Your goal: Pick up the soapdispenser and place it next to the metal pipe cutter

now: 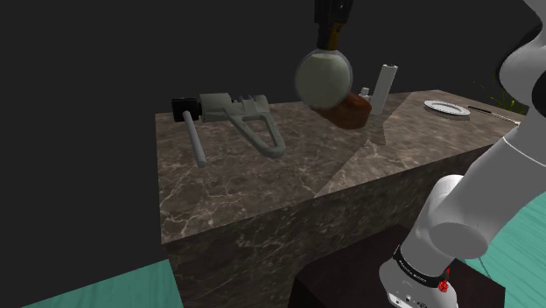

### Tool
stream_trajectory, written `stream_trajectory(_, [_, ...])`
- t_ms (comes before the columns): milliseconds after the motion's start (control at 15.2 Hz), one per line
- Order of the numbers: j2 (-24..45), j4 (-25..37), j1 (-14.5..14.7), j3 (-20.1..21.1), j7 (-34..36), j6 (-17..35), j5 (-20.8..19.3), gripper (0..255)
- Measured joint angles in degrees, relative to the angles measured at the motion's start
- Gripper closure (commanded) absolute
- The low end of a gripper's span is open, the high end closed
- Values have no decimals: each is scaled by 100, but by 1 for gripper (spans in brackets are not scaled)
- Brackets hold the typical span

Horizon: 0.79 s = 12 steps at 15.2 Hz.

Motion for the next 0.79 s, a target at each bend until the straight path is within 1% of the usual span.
stream_trajectory(132, [154, -18, 98, 219, 312, 161, -5, 255])
stream_trajectory(264, [154, -146, 144, 305, 455, 291, 13, 255])
stream_trajectory(792, [-379, -1403, 156, 234, 403, 1038, 146, 255])
